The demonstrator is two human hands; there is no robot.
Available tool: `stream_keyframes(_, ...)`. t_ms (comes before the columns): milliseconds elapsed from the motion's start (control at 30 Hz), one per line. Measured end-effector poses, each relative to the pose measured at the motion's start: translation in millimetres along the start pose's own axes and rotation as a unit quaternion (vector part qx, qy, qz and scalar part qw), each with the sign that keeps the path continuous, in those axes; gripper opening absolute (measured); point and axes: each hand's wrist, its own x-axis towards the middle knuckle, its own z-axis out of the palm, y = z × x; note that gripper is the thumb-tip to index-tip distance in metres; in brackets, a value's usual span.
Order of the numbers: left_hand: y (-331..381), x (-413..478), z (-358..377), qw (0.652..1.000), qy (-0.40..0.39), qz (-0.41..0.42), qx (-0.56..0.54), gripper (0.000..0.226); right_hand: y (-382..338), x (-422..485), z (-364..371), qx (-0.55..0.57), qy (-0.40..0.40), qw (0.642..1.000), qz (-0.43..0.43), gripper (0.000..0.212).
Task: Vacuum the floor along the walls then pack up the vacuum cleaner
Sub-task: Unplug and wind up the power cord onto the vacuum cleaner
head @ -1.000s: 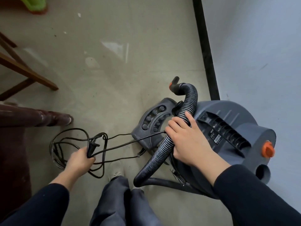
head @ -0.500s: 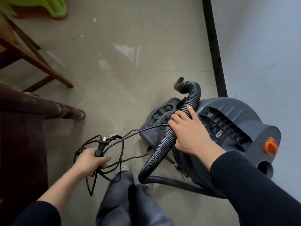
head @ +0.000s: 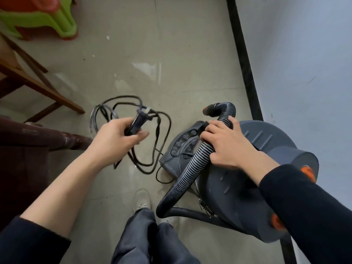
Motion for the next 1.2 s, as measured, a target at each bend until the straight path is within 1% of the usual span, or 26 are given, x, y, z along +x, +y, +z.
stream_keyframes(67,30.1,7.5,6.4,0.998,-0.019,0.053,0.018,0.017,5.5,-8.5,2.6,0.029,0.032,0.999,0.001,0.063)
stream_keyframes(167,55.7,23.4,38.1,0.985,-0.071,0.105,0.114,0.015,11.7,-16.6,9.8,0.059,0.056,0.997,0.003,0.058)
stream_keyframes(233,61.8,33.0,63.7,0.981,-0.095,0.128,0.106,0.015,12.8,-18.8,12.1,0.055,0.072,0.996,0.003,0.053)
stream_keyframes(333,69.4,47.6,85.2,0.989,-0.075,0.118,0.04,0.015,16.6,-26.1,15.8,0.031,0.115,0.993,0.003,0.054)
stream_keyframes(467,71.9,70.6,102.1,0.996,-0.036,0.076,0.039,0.012,22.6,-38.7,23.0,0.022,0.151,0.988,-0.002,0.061)
stream_keyframes(533,74.7,80.3,111.0,0.994,-0.035,0.094,0.039,0.02,24.6,-40.6,25.5,0.029,0.167,0.985,-0.009,0.061)
stream_keyframes(567,76.7,83.5,115.5,0.992,-0.048,0.113,0.04,0.028,24.7,-41.0,25.9,0.03,0.172,0.985,-0.012,0.06)
stream_keyframes(633,84.6,86.2,125.8,0.984,-0.113,0.135,0.006,0.055,25.8,-41.1,26.8,0.031,0.175,0.984,-0.009,0.058)
stream_keyframes(700,90.7,82.4,134.4,0.968,-0.205,0.106,-0.093,0.087,26.1,-41.5,27.0,0.035,0.176,0.984,-0.001,0.054)
stream_keyframes(733,91.3,81.2,138.7,0.959,-0.231,0.087,-0.141,0.094,26.1,-41.5,27.2,0.04,0.178,0.983,0.006,0.053)
stream_keyframes(767,92.2,79.5,141.8,0.951,-0.239,0.075,-0.179,0.096,26.1,-42.0,28.0,0.044,0.182,0.982,0.014,0.053)
stream_keyframes(833,89.1,78.2,146.2,0.945,-0.229,0.062,-0.226,0.095,26.0,-43.2,29.7,0.044,0.187,0.981,0.022,0.053)
stream_keyframes(900,87.9,76.3,144.9,0.945,-0.217,0.055,-0.239,0.093,26.0,-43.8,30.7,0.042,0.188,0.981,0.025,0.055)
stream_keyframes(967,86.5,74.2,144.1,0.955,-0.216,0.056,-0.194,0.087,26.6,-44.8,30.9,0.042,0.188,0.981,0.028,0.056)
stream_keyframes(1067,83.3,73.4,148.2,0.973,-0.198,0.095,-0.067,0.078,26.7,-46.9,30.5,0.048,0.178,0.982,0.027,0.055)
stream_keyframes(1200,79.2,81.7,158.8,0.972,-0.185,0.144,0.035,0.076,25.2,-47.4,31.0,0.053,0.165,0.984,0.03,0.058)
